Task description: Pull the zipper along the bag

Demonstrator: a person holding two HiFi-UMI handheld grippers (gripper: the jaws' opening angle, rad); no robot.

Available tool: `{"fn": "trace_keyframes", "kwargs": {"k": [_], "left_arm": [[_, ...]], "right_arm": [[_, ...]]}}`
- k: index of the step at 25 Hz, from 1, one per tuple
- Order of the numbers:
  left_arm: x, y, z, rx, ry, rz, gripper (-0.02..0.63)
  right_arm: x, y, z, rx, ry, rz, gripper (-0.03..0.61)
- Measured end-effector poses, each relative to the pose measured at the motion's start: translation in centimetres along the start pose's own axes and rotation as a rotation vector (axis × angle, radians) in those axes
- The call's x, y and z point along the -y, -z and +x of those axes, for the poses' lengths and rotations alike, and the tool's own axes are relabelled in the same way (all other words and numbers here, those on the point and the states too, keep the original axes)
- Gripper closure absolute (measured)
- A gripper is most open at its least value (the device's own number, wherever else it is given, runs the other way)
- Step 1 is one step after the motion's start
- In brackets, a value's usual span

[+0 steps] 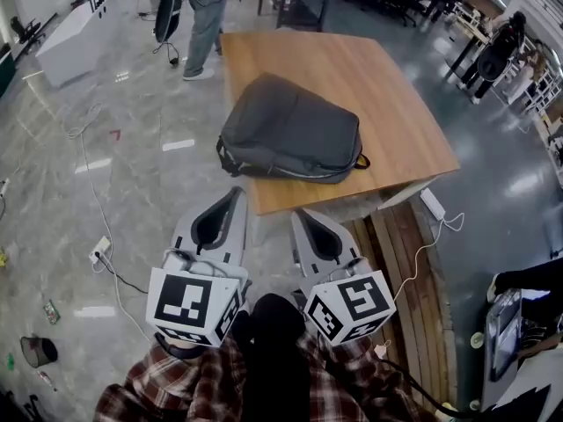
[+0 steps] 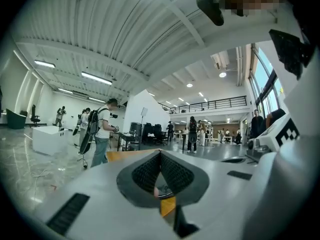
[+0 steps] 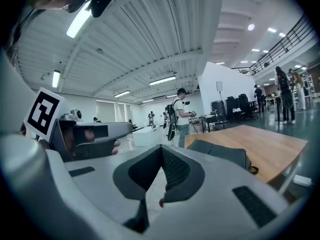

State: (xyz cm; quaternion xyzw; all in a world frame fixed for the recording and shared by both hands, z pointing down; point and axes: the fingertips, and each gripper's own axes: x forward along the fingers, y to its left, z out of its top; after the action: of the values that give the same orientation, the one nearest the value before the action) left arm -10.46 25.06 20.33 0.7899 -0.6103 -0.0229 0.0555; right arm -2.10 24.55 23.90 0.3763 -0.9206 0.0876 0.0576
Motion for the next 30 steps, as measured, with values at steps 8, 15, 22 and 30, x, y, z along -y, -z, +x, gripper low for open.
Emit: {"fn": "trace_keyframes", "kwargs": {"k": [8,15,22,30], "left_arm": [[-2.7,2.3,9.2,-0.059,0.072,-0.017,0.602],[-3.8,1.2,20.7,-0.064,0.099,-0.001,0.602],[-3.4,0.7,29.7,-0.075,0.121,-0.003,0.602],[-3.7,5.2,34.7,-0.182,0.179,-0.042,0.603]], "right_arm": [[6.4,0.5,7.1,-0.044,0.078,0.033,0.568],[14.5,-2.1,13.5,-0.038,0.088,0.04,0.568],[21.6,-4.4,17.7,-0.051,0.086,0.023,0.568],[26.8,-2.1,19.2,-0.118,0.18,0.082,0.568]]}}
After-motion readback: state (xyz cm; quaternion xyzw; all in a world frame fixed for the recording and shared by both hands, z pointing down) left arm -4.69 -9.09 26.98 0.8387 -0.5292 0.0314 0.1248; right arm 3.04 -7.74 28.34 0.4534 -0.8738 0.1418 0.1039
